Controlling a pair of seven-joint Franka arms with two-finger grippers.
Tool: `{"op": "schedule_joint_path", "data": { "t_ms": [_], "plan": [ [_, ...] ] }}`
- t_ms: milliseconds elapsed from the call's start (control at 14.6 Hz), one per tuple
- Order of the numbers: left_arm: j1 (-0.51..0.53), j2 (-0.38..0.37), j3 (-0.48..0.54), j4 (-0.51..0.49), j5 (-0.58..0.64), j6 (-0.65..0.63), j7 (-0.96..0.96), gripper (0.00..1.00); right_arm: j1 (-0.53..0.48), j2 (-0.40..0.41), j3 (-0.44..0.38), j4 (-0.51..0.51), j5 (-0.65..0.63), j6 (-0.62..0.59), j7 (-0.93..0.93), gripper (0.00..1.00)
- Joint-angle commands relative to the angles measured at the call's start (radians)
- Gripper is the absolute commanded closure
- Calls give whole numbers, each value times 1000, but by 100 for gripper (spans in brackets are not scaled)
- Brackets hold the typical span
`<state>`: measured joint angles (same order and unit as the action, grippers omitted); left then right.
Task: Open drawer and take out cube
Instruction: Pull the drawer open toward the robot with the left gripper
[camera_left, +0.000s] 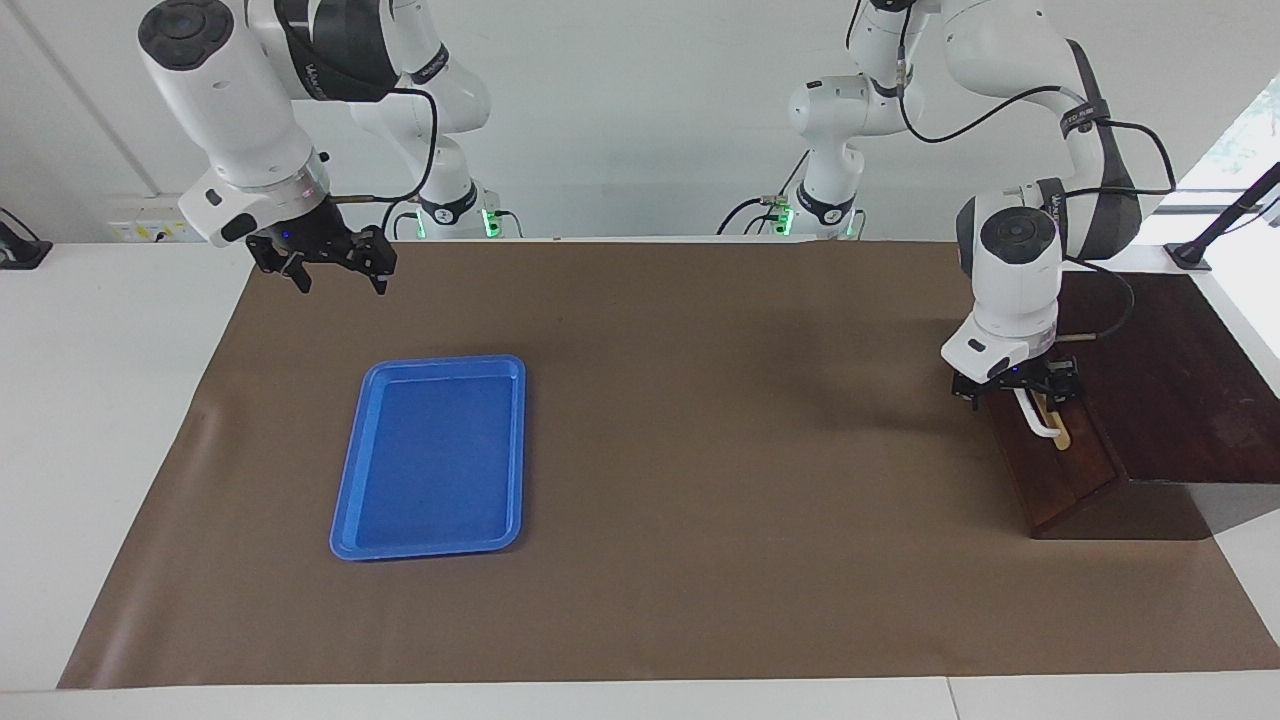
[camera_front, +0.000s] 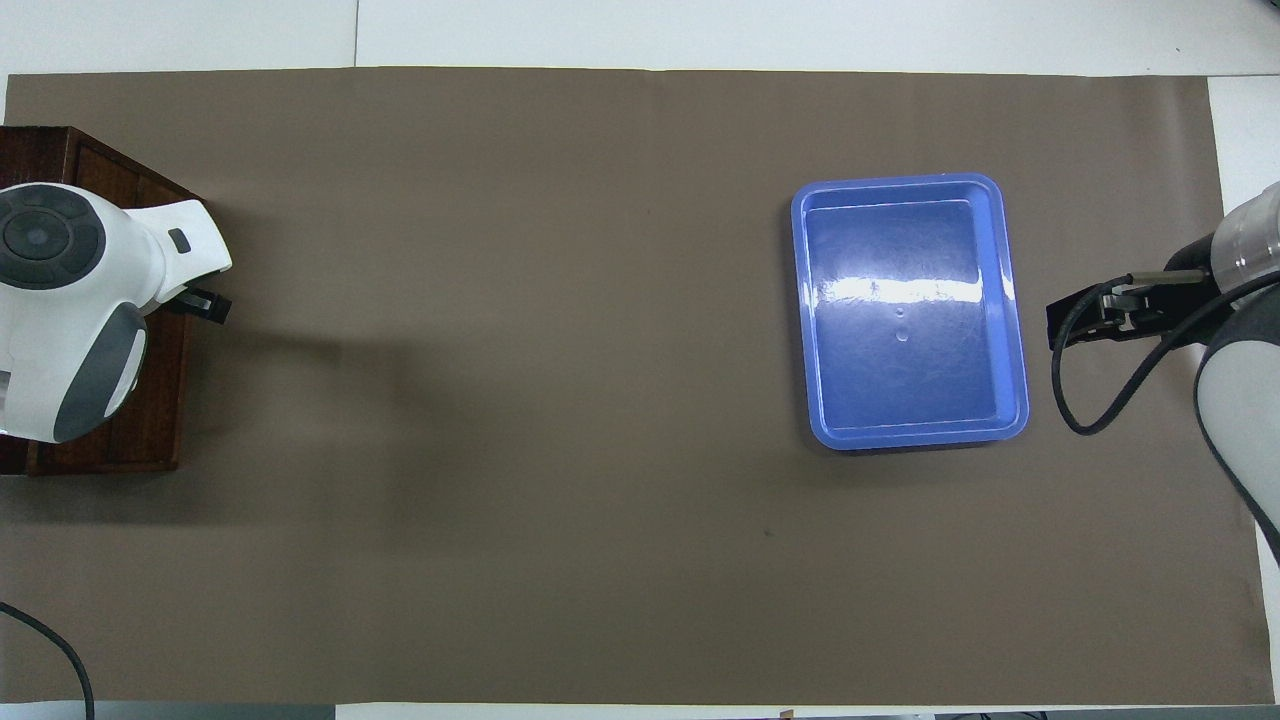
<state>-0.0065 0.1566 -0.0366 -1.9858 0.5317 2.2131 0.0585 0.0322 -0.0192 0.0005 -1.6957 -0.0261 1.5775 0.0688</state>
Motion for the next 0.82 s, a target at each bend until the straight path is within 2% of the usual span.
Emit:
{"op": "schedule_joint_path", "data": {
  "t_ms": [0, 274, 412, 549, 755],
  "plan": [
    [-4, -5, -3, -36, 21, 36, -34, 0, -17, -25, 3, -32, 2, 12, -12, 0],
    [-84, 33, -6, -22, 19, 36, -239, 0, -15, -31, 3, -44, 2, 19, -6, 0],
    [-130, 41, -6, 4, -5, 23, -270, 0, -14, -31, 3, -44, 2, 19, -3, 0],
    [-154, 46, -5, 25, -85, 17, -316, 0, -15, -31, 3, -44, 2, 18, -3, 0],
    [-184, 46, -6, 30, -102, 3, -370, 0, -15, -31, 3, -44, 2, 18, -3, 0]
  ]
}}
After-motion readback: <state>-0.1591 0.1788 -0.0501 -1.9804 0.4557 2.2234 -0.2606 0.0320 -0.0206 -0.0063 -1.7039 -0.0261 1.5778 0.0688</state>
